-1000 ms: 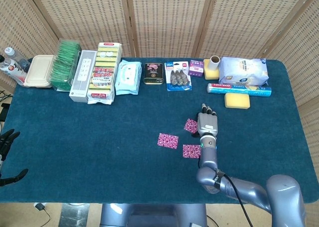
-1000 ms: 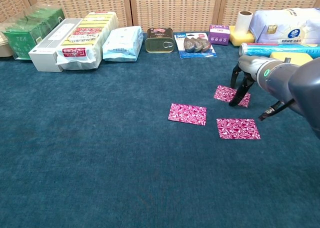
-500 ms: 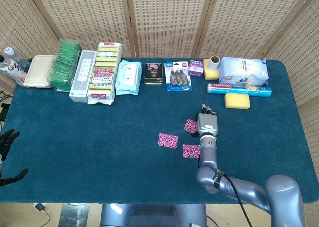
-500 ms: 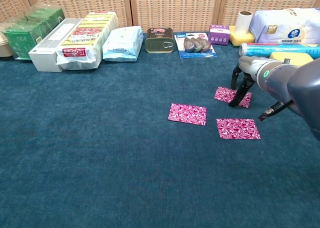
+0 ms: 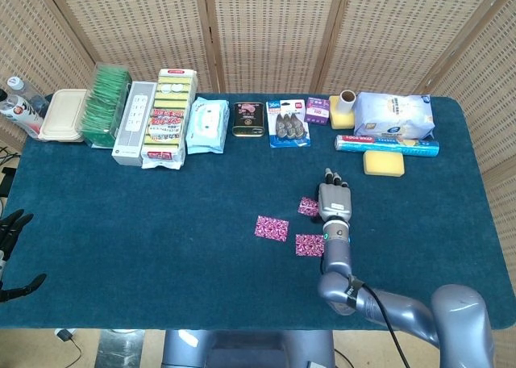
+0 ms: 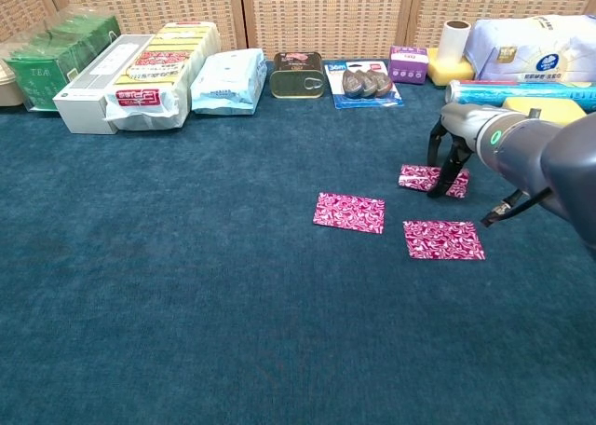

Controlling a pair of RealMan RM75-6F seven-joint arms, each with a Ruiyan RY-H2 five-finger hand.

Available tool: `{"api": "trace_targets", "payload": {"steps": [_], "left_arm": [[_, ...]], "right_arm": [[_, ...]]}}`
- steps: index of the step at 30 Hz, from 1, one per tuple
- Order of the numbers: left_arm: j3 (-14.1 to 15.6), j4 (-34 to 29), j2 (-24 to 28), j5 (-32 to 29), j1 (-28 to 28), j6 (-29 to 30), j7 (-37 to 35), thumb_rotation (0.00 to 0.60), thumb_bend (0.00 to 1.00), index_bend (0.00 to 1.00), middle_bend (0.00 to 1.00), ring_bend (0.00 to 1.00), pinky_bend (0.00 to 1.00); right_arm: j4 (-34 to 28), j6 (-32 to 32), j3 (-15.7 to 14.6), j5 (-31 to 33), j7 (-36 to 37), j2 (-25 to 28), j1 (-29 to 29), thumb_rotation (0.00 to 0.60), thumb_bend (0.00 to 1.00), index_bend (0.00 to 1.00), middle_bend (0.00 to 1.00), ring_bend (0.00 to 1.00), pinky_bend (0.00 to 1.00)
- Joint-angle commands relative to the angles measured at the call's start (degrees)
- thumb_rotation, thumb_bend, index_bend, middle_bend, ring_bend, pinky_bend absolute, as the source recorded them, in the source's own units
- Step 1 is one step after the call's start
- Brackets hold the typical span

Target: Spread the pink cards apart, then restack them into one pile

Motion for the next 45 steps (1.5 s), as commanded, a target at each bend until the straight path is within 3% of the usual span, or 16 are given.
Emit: {"api": "trace_targets", "payload": {"steps": [1,6,11,27,45], "left_arm": [[0.0,-0.1,0.0,0.0,-0.1,-0.2,0.2,0.6,0.21,0.0,0.0,0.0,0.06],[0.1,-0.2,0.0,0.1,-0.1,-0.1,0.3,0.6,0.21,0.0,0.0,0.0,0.06],[0.2,-0.1,0.1,0.6,0.0,0.1,0.0,0.6,0.21,0.0,0.0,0.0,0.06],[0.3,1.0,0.9,1.2,0.0,0.1,-3.0,0.6,0.21,0.0,0.0,0.0,0.06],[0.5,1.2,1.1,1.8,0.0,0.2,-3.9,0.6,0.21,0.0,0.0,0.0,0.06]], "right_arm": [[-4.9,1.6,0.0,-1.6,-0.4,1.8,-0.1,0.6,0.28,0.49,0.0,0.0,0.15],[-13.3,3.8,0.7,-1.7,-1.9,3.6,0.6,0.6,0.28,0.49,0.0,0.0,0.15],[-16.0,5.5,0.6,-0.2,-4.0,2.3,2.4,0.6,0.28,0.49,0.0,0.0,0.15],[-9.2,7.7,3.5,7.5,-7.2,-5.7,7.2,0.6,0.28,0.48,0.0,0.0,0.14],[-7.7,9.3,5.2,8.1,-8.1,-9.0,8.8,0.6,0.28,0.48,0.0,0.0,0.13]]}}
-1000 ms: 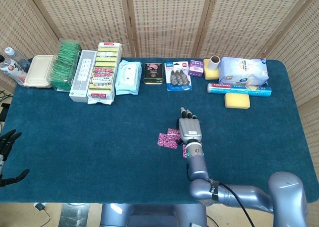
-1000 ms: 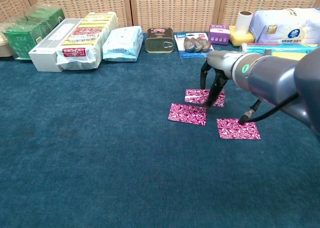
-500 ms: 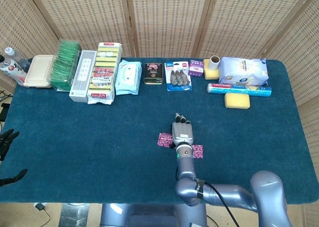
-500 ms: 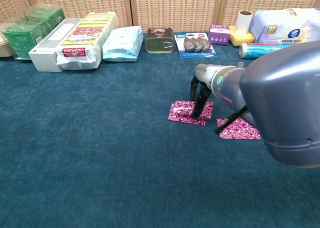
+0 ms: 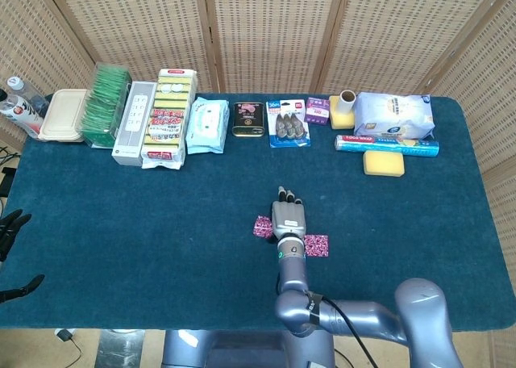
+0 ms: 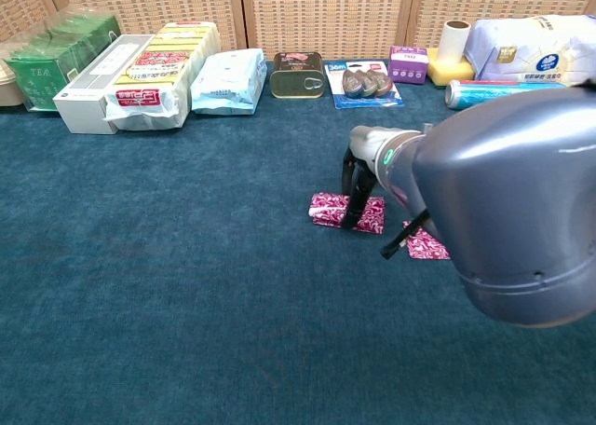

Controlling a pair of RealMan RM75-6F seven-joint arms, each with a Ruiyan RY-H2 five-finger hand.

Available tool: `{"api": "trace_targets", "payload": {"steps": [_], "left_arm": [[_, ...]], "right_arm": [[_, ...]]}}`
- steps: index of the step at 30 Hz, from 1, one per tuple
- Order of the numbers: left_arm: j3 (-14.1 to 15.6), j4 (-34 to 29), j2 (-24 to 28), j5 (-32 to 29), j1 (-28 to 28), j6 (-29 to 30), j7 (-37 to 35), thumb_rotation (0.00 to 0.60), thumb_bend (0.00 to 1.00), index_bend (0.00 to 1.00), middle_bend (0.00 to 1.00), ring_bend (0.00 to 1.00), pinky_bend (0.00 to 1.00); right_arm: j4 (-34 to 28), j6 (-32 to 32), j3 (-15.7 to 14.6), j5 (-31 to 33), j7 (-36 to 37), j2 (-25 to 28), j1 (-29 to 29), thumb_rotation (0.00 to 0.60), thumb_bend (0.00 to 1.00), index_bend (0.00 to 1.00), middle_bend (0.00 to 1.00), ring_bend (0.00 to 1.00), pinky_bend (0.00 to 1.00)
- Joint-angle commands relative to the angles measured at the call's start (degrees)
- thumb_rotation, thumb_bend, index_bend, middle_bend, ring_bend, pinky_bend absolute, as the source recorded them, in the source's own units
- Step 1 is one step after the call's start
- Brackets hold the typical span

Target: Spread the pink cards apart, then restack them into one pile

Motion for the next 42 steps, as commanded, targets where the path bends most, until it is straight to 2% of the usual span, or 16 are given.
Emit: {"api": "trace_targets", "payload": {"steps": [1,17,42], "left_arm": [[0.0,0.0,0.0,0.1,0.0,0.0,0.0,0.6,0.21,0.0,0.0,0.0,0.06],[0.1,0.3,0.3,0.3,0.2,0.5,-1.1,0.6,0.21,0.0,0.0,0.0,0.06],[0.2,0.4,0.2,0.8,0.3,0.8,-1.1,0.6,0.21,0.0,0.0,0.0,0.06]], "right_arm": [[0.2,0.2,0.3,-0.1,-0.2,-0.2,0.2,0.6,0.28,0.48,0.0,0.0,0.13],[0.5,0.3,1.1,0.4,-1.0,-0.8,0.2,0.6,0.28,0.39,0.0,0.0,0.13],[-2.3,0.6,1.5,0.8,-1.9,0.4,-0.6,0.6,0.21,0.33,0.0,0.0,0.12]]}}
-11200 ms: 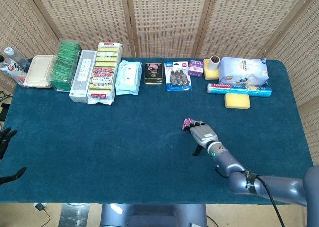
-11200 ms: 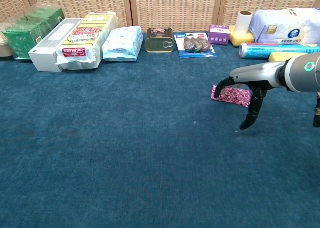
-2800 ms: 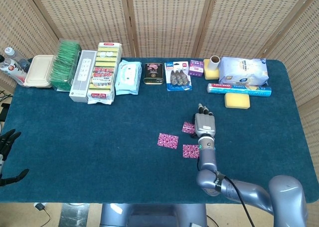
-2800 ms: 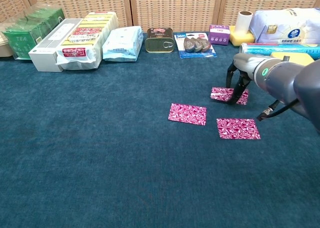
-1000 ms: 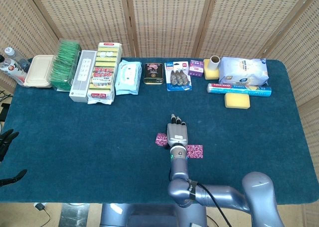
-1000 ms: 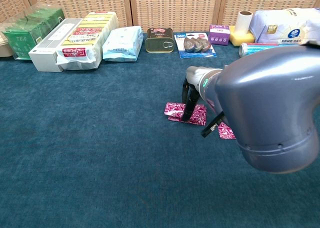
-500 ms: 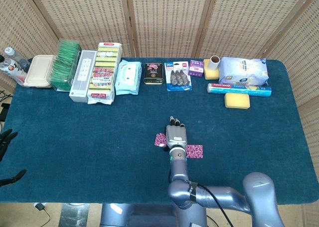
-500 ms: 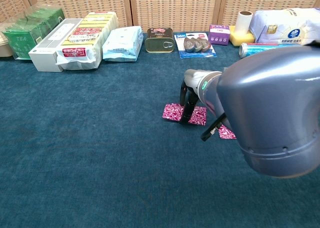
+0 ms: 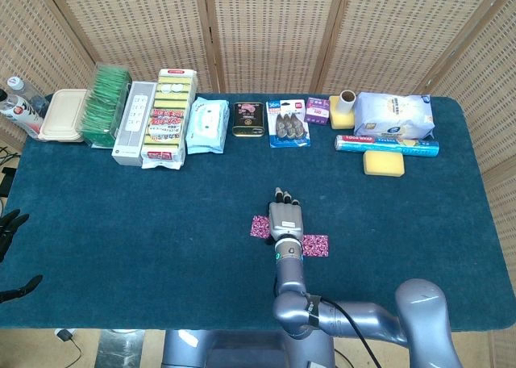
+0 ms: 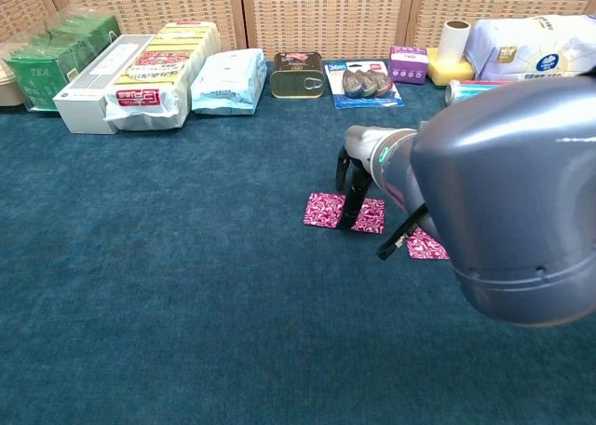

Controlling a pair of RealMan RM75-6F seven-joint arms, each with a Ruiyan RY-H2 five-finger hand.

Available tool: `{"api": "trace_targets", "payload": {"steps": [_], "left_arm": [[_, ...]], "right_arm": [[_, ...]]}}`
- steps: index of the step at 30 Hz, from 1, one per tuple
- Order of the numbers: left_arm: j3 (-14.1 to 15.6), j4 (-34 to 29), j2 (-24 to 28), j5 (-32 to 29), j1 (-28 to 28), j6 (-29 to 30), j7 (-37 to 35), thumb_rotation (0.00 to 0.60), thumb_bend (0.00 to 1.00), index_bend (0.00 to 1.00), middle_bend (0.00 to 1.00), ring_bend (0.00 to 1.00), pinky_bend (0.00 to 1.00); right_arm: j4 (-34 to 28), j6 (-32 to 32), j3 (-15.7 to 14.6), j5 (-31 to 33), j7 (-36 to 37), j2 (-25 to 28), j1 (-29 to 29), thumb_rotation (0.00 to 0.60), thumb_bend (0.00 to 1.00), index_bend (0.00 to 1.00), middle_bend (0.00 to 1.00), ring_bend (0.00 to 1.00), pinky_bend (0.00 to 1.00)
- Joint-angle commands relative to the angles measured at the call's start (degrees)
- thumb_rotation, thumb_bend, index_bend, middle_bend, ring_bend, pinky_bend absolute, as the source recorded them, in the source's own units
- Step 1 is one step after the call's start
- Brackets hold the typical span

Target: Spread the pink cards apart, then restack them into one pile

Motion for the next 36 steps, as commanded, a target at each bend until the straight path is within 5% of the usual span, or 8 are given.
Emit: {"api": "trace_targets", "payload": {"steps": [1,13,30,36], "left_arm": [[0.0,0.0,-0.1,-0.1,0.0,0.0,0.1,0.6,0.21,0.0,0.0,0.0,0.06],[0.0,-0.2,-0.2,-0.1,-0.1,-0.1,0.6,0.6,0.21,0.0,0.0,0.0,0.06],[0.2,-0.1,0.0,0.5,0.1,0.2,0.2,0.6,0.21,0.0,0.0,0.0,0.06],[0.2,0.0,0.1,0.6,0.0,0.2,-0.3,0.6,0.21,0.0,0.0,0.0,0.06]], "right_arm": [[-0.8,0.0,-0.1,-0.1,0.0,0.5,-0.2,0.6,0.21,0.33,0.0,0.0,0.12],[-9.8,0.1,-3.7,-6.3,2.7,5.3,-3.0,0.6,0.19,0.32,0.0,0.0,0.11],[-22.7,-5.0,-14.0,-20.6,10.3,18.0,-9.5,0.6,0.19,0.29,0.0,0.0,0.11],[-24.7,-6.7,-20.1,-30.2,13.3,23.0,-12.2,0.6,0.19,0.29,0.0,0.0,0.11]]}}
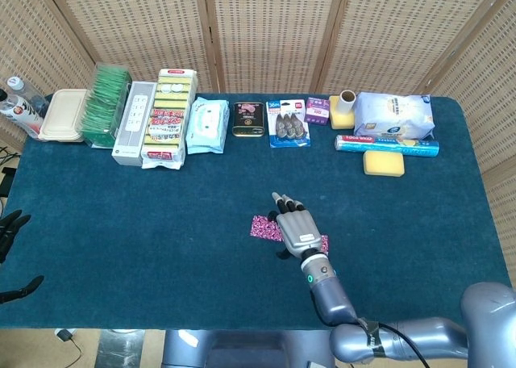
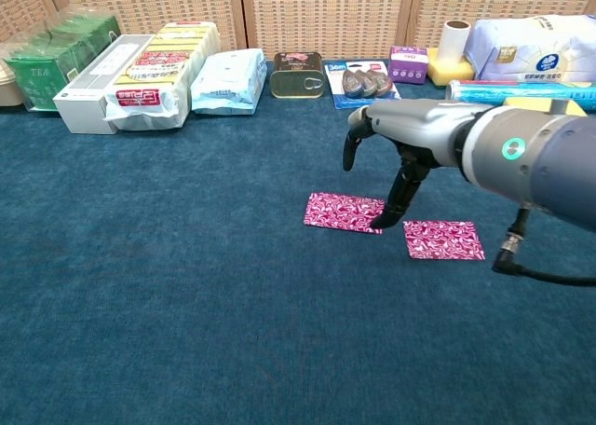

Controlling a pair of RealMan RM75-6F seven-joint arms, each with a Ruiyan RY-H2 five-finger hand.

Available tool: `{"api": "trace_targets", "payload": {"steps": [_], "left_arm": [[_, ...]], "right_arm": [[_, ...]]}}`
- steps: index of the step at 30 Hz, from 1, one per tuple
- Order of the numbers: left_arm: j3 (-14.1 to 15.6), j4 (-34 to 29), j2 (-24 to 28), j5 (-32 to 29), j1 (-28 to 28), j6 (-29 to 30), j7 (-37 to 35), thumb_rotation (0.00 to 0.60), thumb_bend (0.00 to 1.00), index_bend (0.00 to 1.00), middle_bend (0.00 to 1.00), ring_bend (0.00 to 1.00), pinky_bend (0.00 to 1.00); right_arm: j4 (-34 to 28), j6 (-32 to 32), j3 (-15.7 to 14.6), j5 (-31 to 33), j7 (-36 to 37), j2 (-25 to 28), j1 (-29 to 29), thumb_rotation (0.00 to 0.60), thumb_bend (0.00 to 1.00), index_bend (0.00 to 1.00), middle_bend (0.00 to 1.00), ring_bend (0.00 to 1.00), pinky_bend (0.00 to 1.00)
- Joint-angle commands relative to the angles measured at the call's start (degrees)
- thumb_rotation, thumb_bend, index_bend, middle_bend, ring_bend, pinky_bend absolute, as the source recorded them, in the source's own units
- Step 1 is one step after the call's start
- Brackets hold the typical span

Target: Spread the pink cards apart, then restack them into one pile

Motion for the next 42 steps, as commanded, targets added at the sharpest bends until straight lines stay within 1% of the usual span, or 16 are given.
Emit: {"api": "trace_targets", "payload": {"steps": [1,8,12,17,20,23,28,34,42], "left_arm": [[0.0,0.0,0.0,0.0,0.0,0.0,0.0,0.6,0.21,0.0,0.0,0.0,0.06],[0.0,-0.2,-0.1,-0.3,-0.3,-0.5,0.5,0.6,0.21,0.0,0.0,0.0,0.06],[0.0,-0.4,-0.1,-0.6,-0.3,-0.7,0.8,0.6,0.21,0.0,0.0,0.0,0.06],[0.0,-0.5,-0.2,-0.6,-0.4,-0.8,1.1,0.6,0.21,0.0,0.0,0.0,0.06],[-0.1,-0.6,-0.2,-0.7,-0.4,-0.9,1.3,0.6,0.21,0.0,0.0,0.0,0.06],[0.0,-0.6,-0.3,-0.8,-0.5,-1.1,1.4,0.6,0.21,0.0,0.0,0.0,0.06],[-0.1,-0.7,-0.3,-1.0,-0.5,-1.2,1.6,0.6,0.21,0.0,0.0,0.0,0.06],[-0.1,-0.8,-0.3,-1.1,-0.7,-1.5,1.9,0.6,0.21,0.0,0.0,0.0,0.06],[0.0,-1.0,-0.4,-1.1,-0.7,-1.5,2.3,0.6,0.21,0.0,0.0,0.0,0.06]], "right_arm": [[-1.2,-1.6,-4.6,-6.4,2.9,3.5,-2.3,0.6,0.19,0.29,0.0,0.0,0.1],[-1.4,-1.9,-9.3,-15.6,6.3,5.8,-5.0,0.6,0.19,0.29,0.0,0.0,0.1],[0.0,-1.4,-12.2,-20.9,6.8,6.3,-6.5,0.6,0.19,0.29,0.0,0.0,0.09],[1.2,-1.4,-13.5,-23.8,7.6,6.8,-7.7,0.6,0.19,0.29,0.0,0.0,0.08],[2.5,-1.5,-13.4,-24.1,8.0,6.6,-8.2,0.599,0.19,0.29,0.0,0.0,0.07],[4.9,-2.3,-11.6,-21.7,8.5,5.9,-8.1,0.6,0.19,0.28,0.0,0.0,0.07],[7.3,-4.1,-9.6,-17.0,8.0,5.3,-7.8,0.6,0.19,0.27,0.0,0.0,0.07],[9.5,-6.0,-9.2,-14.0,7.8,4.5,-7.7,0.6,0.19,0.26,0.0,0.0,0.06],[10.4,-6.7,-8.5,-12.4,7.6,3.7,-7.6,0.6,0.19,0.26,0.0,0.0,0.06]]}}
